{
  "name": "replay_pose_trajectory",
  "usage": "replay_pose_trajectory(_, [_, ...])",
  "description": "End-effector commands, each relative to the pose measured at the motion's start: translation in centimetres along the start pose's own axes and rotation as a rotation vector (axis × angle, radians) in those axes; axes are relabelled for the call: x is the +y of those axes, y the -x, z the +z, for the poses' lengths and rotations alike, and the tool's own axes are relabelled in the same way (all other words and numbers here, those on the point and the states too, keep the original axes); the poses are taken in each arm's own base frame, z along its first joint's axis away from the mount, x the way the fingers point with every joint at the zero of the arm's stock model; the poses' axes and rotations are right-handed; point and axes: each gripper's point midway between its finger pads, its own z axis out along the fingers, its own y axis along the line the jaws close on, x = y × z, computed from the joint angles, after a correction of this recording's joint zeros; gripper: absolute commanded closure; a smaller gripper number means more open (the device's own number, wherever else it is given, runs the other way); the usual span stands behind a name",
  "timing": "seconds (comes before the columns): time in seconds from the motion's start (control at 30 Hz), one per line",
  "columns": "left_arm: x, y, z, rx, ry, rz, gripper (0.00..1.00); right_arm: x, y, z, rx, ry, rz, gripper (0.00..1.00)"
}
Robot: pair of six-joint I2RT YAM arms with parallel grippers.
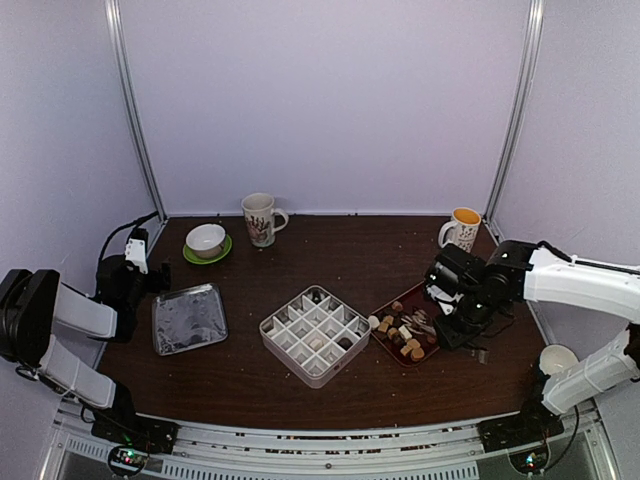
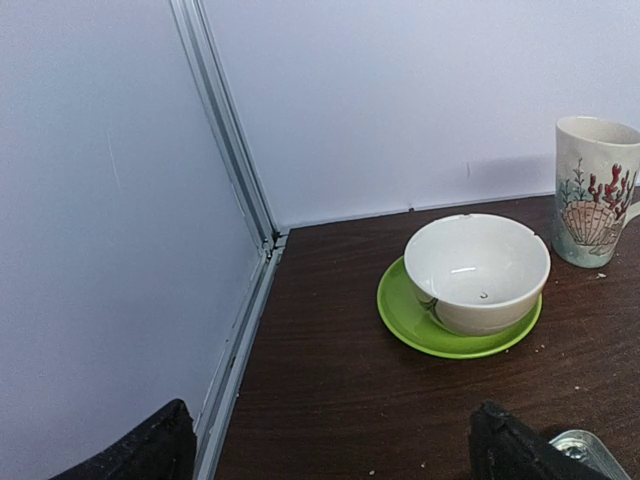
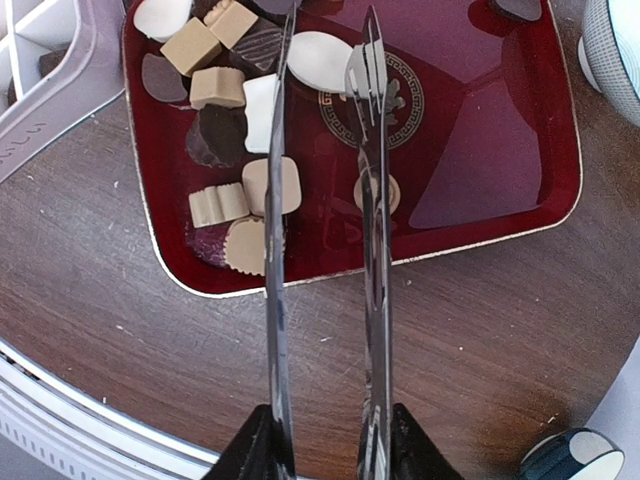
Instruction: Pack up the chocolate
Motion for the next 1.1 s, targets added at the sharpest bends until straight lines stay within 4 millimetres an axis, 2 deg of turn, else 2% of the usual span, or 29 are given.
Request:
replay_pose_trajectory(0.0, [0.6,1.6,0.4,-0.051,0.019,-0.015,0.02,-0.8,1.5,-0.3,-0.043,-0.031,0.003,0.64])
replay_pose_trajectory(0.3, [0.6,1.6,0.4,-0.051,0.018,-0.015,0.02,-1.2,2.4,-1.4,-0.061,-0.048,-0.016,0.63])
replay_pose_trajectory(0.5, [0.6,1.6,0.4,-0.051,0.019,-0.015,0.02,-1.8,2.1,-0.9,-0.018,-0.087,-0.044,0.61])
replay_pose_trajectory(0.87, [0.6,1.6,0.4,-0.052,0.018,-0.015,0.02,-1.0,1.7,0.3,0.047,-0.053,-0.068,0.58])
replay_pose_trajectory(1.07, [0.6,1.5,0.4,-0.051,0.019,-0.016,0.02,-0.2,1.9,-0.4,0.029,0.006,-0.054,0.58])
